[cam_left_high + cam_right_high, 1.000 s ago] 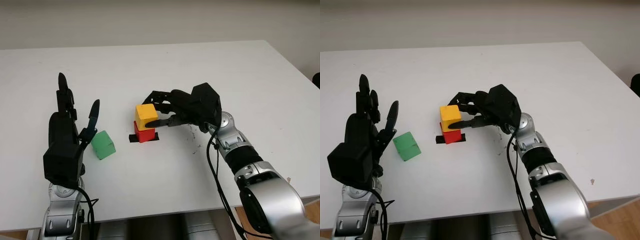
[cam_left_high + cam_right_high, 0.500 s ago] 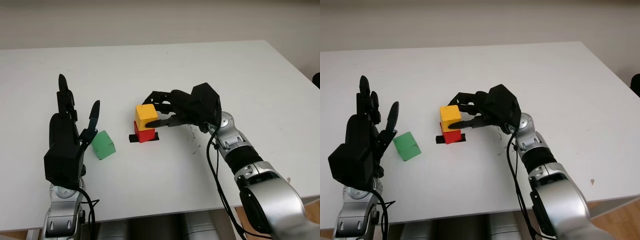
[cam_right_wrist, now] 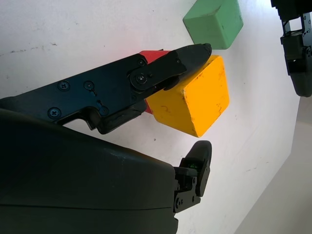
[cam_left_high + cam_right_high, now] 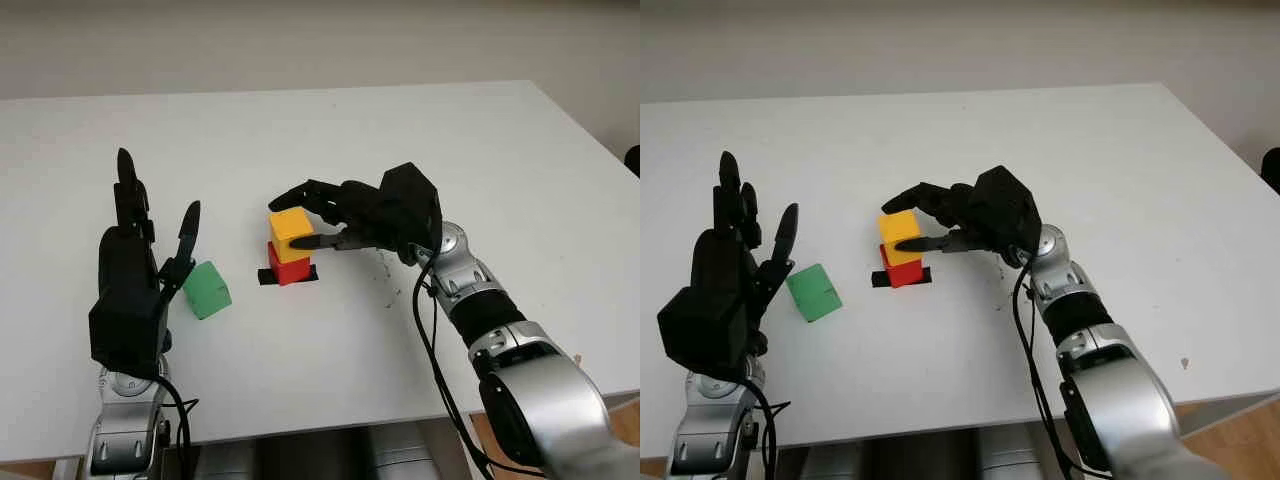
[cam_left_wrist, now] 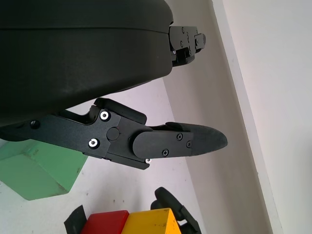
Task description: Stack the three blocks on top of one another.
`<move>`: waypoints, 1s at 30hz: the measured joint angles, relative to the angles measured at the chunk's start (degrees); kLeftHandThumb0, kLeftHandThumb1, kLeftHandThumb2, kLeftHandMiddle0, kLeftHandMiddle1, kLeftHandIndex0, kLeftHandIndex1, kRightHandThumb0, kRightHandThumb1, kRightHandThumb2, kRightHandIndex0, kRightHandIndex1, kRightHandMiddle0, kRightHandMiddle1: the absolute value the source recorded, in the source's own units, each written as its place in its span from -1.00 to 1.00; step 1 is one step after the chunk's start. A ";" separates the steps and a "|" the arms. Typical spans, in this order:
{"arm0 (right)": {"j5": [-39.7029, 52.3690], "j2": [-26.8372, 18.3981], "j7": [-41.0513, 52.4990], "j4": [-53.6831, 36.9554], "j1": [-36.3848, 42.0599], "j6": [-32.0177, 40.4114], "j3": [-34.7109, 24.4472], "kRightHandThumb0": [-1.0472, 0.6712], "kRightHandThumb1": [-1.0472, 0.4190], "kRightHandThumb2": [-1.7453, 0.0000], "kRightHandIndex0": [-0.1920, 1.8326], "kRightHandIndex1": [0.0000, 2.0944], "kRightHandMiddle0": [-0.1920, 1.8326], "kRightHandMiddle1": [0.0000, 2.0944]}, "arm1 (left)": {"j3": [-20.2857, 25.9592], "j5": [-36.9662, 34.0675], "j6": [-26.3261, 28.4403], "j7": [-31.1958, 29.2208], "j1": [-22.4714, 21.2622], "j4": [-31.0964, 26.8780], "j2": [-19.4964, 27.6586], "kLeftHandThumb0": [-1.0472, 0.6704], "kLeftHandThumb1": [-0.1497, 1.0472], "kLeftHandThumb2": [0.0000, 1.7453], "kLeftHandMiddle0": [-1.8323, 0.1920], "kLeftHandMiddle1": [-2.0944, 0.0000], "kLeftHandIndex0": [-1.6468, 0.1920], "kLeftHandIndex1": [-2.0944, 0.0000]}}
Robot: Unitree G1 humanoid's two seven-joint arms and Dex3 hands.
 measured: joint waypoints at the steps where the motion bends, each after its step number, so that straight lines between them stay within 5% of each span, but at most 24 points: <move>1: 0.03 -0.01 0.12 -0.09 0.00 0.00 0.00 -0.59 -0.84 0.94 -0.83 -0.97 -0.76 -0.37 | 0.00 -0.08 -0.02 -0.02 0.00 0.00 0.00 -0.49 1.00 -0.57 0.86 0.95 0.91 0.95; 13: 10.79 -0.87 8.12 -3.61 0.24 2.23 -6.44 -0.67 -0.84 0.93 -1.00 -1.00 -0.99 -0.82 | -0.14 -0.26 -2.14 -0.28 0.76 -0.92 -0.01 -0.47 1.00 -0.57 0.85 0.95 0.92 0.95; 22: 18.81 -2.48 7.94 -14.25 5.29 4.25 -12.72 -0.83 -1.00 0.87 -1.00 -1.00 -0.97 -0.87 | -0.12 0.86 -3.63 -1.89 4.82 -6.39 0.74 -0.52 1.00 -0.63 0.84 0.94 0.90 0.95; 30: 22.10 -4.17 3.67 -24.02 13.05 9.14 -16.37 -0.84 -1.00 0.81 -1.00 -1.00 -0.91 -0.87 | -0.06 7.45 -3.26 -5.08 12.72 -13.14 4.30 -0.60 1.00 -0.79 0.83 0.95 0.83 0.93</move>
